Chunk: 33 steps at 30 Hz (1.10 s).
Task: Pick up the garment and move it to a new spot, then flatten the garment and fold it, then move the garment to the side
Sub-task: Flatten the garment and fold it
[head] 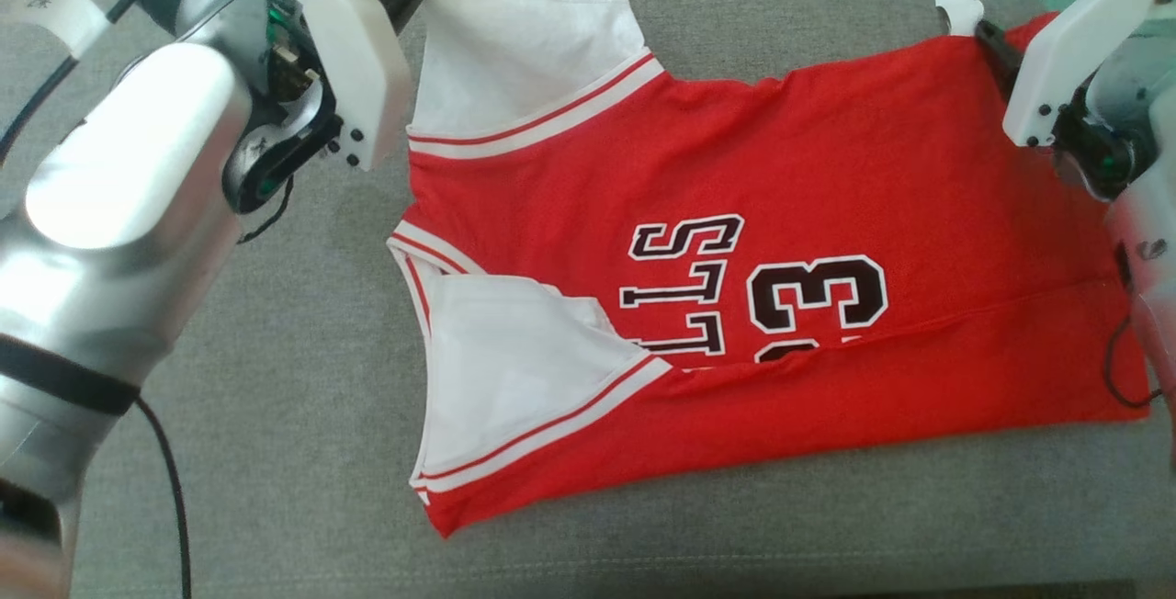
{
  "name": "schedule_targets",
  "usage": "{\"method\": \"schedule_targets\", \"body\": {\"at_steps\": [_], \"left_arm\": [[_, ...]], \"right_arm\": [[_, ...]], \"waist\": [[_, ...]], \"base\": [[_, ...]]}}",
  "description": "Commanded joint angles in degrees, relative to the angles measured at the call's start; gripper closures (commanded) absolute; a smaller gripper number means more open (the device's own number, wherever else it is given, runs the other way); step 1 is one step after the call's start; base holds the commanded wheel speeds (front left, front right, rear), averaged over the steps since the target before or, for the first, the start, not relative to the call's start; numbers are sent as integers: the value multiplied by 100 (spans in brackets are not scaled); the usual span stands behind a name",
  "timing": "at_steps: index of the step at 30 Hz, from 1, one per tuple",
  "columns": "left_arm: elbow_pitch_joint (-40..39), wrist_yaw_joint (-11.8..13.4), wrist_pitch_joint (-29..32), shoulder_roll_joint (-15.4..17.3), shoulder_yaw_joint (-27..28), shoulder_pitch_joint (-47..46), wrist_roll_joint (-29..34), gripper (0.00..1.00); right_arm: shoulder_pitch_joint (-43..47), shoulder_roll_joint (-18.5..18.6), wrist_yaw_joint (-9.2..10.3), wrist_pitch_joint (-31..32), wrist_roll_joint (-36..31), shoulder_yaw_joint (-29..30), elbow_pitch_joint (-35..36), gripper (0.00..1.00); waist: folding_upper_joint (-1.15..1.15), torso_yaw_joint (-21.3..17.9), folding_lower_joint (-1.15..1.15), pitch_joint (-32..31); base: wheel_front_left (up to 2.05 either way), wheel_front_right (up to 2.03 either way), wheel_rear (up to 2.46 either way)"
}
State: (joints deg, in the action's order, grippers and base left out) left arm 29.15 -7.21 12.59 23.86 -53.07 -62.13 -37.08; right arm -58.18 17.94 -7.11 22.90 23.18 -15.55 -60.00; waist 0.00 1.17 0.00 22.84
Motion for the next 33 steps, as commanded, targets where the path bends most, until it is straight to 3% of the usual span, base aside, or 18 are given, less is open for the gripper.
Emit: {"method": "schedule_targets", "body": {"at_steps": [1,3,4,6,7,8,13,19,25,33], "left_arm": [[-159,36,18,235,199,-193,-44,100],[-158,35,8,225,180,-185,-44,100],[-155,35,4,222,170,-182,-43,100],[-142,34,-8,218,149,-180,-37,100],[-136,33,-11,216,137,-181,-34,100],[-130,32,-21,217,125,-184,-27,100],[-111,19,-189,275,50,-237,66,100],[-25,15,-895,442,-50,-562,559,100],[291,275,-1676,378,48,-946,915,100],[479,203,-1783,249,-16,-739,721,100]], "right_arm": [[-183,-13,-37,-90,46,-101,104,10],[-234,26,-37,-148,62,-147,22,26],[-255,39,-37,-177,64,-172,-20,50],[-294,68,-37,-229,69,-216,-110,68],[-317,91,-37,-266,54,-233,-161,96],[-340,106,-37,-305,46,-245,-211,100],[-467,127,-37,-548,52,-247,-414,100],[-703,198,-37,-800,320,-81,-542,100],[-842,293,-37,-971,642,-43,-557,100],[-537,409,-37,-930,1078,-218,-432,100]], "waist": [[0,10,0,-10],[0,23,0,-22],[0,28,0,-27],[0,38,0,-36],[0,43,0,-40],[0,47,0,-44],[0,37,0,-60],[0,-20,0,-18],[0,-79,0,-42],[0,-4,0,-226]], "base": [[0,0,0],[0,0,0],[0,0,0],[0,0,0],[0,0,0],[0,0,0],[0,0,0],[0,0,0],[0,0,0],[0,0,0]]}}
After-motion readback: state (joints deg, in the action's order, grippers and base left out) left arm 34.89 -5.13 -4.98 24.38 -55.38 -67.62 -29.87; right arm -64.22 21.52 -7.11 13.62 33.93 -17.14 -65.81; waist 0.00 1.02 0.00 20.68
